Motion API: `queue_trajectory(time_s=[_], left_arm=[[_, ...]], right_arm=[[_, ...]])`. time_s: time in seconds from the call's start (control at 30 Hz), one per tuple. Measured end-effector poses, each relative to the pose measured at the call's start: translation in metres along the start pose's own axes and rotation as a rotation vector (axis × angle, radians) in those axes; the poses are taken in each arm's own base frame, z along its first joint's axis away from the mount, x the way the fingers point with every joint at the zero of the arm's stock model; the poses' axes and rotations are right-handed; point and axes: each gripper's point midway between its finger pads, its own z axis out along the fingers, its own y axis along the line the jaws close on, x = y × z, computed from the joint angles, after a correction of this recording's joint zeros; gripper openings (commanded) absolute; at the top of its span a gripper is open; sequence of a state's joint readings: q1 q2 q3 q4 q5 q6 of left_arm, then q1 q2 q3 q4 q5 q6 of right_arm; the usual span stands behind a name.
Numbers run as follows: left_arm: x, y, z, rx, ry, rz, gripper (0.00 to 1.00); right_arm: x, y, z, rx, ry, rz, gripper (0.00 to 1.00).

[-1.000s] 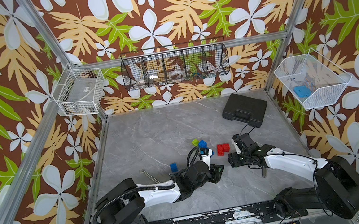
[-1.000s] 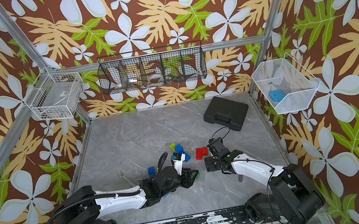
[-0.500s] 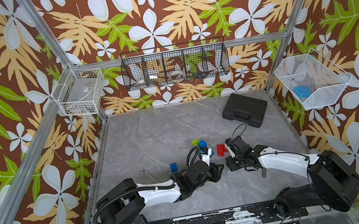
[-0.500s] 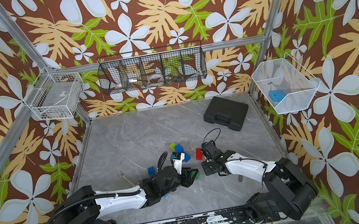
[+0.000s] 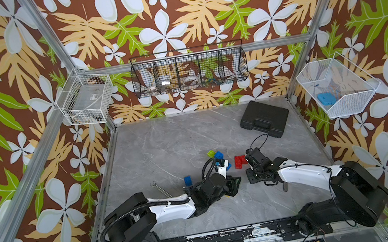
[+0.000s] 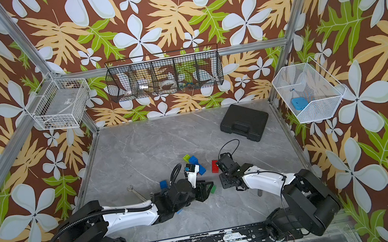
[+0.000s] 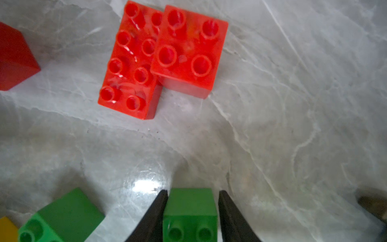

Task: Assemble a fork with lego
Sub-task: Pick up the lego brick from the center of the board, then assemble the lego brick with the lego brick.

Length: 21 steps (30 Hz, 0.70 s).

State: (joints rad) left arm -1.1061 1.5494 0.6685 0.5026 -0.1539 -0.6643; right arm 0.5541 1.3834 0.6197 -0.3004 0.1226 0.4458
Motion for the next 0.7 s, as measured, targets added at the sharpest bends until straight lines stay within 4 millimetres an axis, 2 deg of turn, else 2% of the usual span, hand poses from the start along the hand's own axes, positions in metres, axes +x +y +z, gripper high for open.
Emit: queue_trajectory(time_s=[0.27, 0.4, 0.53, 0.6, 0.7], left_arm=[[-0.001, -0.001, 0.001, 0.0, -0.003, 0.0, 0.51], [-0.007, 0.001, -0.002, -0.001, -0.014, -0.007, 0.51], [-0.039, 0.012, -0.014, -0.01, -0.087, -0.041, 0.51], [-0.062, 0.016, -0.024, -0.007, -0.136, -0.05, 0.5], [-0.092, 0.018, -0.034, 0.041, -0.169, -0.048, 0.49]], right_arm=[[0.002, -0.001, 0.0, 0.002, 0.001, 0.015, 0.29], [-0.004, -0.001, -0.01, -0.003, -0.033, 0.021, 0.22], [-0.029, 0.0, -0.04, -0.031, -0.154, 0.031, 0.17], [-0.044, 0.002, -0.06, -0.062, -0.236, 0.031, 0.07], [-0.064, 0.012, -0.088, -0.136, -0.343, 0.014, 0.02]])
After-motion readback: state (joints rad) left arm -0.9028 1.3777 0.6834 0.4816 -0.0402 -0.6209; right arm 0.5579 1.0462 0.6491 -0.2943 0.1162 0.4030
